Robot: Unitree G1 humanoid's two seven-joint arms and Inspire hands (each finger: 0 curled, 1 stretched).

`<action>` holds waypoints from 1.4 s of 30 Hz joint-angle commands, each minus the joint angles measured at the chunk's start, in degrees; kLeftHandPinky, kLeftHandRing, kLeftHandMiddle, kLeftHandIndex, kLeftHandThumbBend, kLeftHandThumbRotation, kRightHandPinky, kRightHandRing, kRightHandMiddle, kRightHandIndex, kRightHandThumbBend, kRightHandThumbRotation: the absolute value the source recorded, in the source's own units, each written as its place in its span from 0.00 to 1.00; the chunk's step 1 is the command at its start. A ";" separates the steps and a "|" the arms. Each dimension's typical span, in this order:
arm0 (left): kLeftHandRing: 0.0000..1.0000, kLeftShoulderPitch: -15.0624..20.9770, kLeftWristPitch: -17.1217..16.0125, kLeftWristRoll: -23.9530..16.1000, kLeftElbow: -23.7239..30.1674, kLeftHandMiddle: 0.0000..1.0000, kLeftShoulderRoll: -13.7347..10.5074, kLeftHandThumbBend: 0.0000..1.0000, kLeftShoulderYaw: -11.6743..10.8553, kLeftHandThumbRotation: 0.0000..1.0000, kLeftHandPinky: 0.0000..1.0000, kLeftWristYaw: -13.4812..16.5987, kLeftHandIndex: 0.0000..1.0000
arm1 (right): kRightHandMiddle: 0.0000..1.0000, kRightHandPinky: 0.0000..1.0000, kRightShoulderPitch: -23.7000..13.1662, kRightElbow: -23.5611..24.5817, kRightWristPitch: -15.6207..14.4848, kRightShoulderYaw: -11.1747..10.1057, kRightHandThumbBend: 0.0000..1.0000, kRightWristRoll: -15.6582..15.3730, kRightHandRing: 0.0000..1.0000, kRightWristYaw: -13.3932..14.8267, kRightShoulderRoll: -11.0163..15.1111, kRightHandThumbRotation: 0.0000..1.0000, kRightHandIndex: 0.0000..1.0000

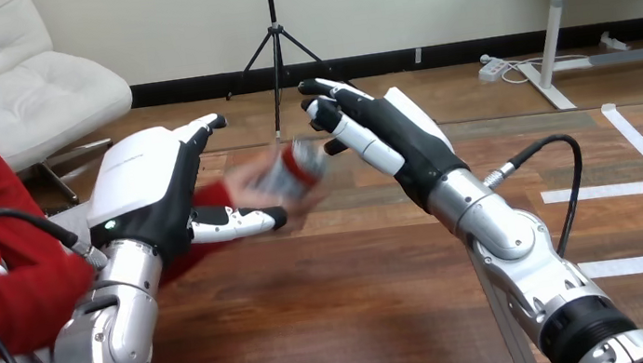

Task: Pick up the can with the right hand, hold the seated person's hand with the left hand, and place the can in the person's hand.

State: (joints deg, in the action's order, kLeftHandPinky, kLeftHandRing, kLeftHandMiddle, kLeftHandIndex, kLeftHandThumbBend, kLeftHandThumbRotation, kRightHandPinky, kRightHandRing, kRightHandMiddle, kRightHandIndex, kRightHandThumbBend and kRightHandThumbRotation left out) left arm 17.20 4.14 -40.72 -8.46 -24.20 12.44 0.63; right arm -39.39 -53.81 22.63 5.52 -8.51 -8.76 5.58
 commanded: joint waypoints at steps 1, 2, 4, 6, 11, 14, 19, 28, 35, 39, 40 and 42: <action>0.90 1.64 -1.71 0.80 2.45 0.90 -1.08 1.00 -0.63 0.61 0.83 -0.09 0.90 | 0.92 0.78 -0.47 3.46 1.84 -1.59 1.00 1.67 0.89 -0.39 1.08 1.00 0.93; 0.90 1.56 -2.01 0.93 2.34 0.90 -1.11 1.00 -0.66 0.61 0.83 -0.03 0.91 | 0.92 0.78 -0.33 3.60 1.87 -1.66 1.00 1.84 0.89 -0.51 1.10 1.00 0.93; 0.89 1.47 -2.34 1.08 2.22 0.89 -1.15 1.00 -0.69 0.62 0.83 0.04 0.91 | 0.92 0.78 -0.19 3.77 1.89 -1.70 1.00 2.06 0.89 -0.64 1.14 1.00 0.93; 0.89 1.26 -2.95 1.47 1.94 0.89 -1.14 1.00 -0.79 0.64 0.83 0.30 0.91 | 0.93 0.78 0.03 3.95 2.03 -1.68 1.00 2.21 0.90 -0.72 1.26 1.00 0.93; 0.89 0.57 -3.59 2.71 1.71 0.90 -1.05 1.00 -1.07 0.67 0.84 -0.19 0.92 | 0.93 0.77 0.69 4.76 2.01 -1.85 1.00 2.78 0.90 -1.19 1.52 1.00 0.94; 0.89 0.21 -3.84 3.46 1.70 0.90 -1.05 1.00 -1.20 0.69 0.84 -0.54 0.92 | 0.93 0.77 1.05 5.22 1.84 -2.01 1.00 3.12 0.90 -1.46 1.61 1.00 0.93; 0.89 -0.48 -4.80 4.41 1.51 0.90 -1.13 1.00 -1.43 0.73 0.84 -0.46 0.92 | 0.92 0.76 1.84 6.32 1.77 -2.28 1.00 3.28 0.90 -1.70 1.75 1.00 0.93; 0.87 -2.27 -7.29 6.71 1.39 0.89 -1.12 1.00 -2.24 0.88 0.78 0.38 0.92 | 0.91 0.76 4.17 9.33 1.90 -2.53 1.00 3.19 0.88 -1.43 2.12 1.00 0.93; 0.85 -3.88 -11.40 10.10 -0.30 0.88 -0.27 1.00 -3.63 0.98 0.72 2.36 0.90 | 0.90 0.75 6.69 11.65 2.73 -3.42 1.00 4.64 0.86 -2.19 2.12 1.00 0.93; 0.85 -4.77 -13.08 12.94 -1.17 0.88 0.59 1.00 -4.56 0.99 0.70 2.64 0.91 | 0.90 0.76 8.19 12.78 2.78 -4.25 1.00 7.01 0.86 -3.63 1.92 1.00 0.93; 0.85 -5.26 -14.12 14.59 -1.42 0.88 1.09 1.00 -5.10 0.99 0.70 2.61 0.91 | 0.90 0.76 8.76 13.03 3.11 -4.63 1.00 8.11 0.86 -4.48 1.83 1.00 0.93; 0.84 -5.68 -15.40 16.48 -1.80 0.88 1.57 1.00 -5.61 1.00 0.69 2.61 0.91 | 0.90 0.78 9.30 13.21 3.51 -5.01 1.00 9.35 0.87 -5.47 1.78 1.00 0.94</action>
State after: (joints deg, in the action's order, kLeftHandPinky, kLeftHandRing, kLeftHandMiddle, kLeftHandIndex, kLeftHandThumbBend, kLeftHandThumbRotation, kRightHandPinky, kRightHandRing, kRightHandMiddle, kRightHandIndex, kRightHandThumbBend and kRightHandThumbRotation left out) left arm 11.17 -8.22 -27.96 -9.36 -23.84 9.90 1.76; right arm -30.68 -44.18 24.06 2.76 -2.14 -12.55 6.96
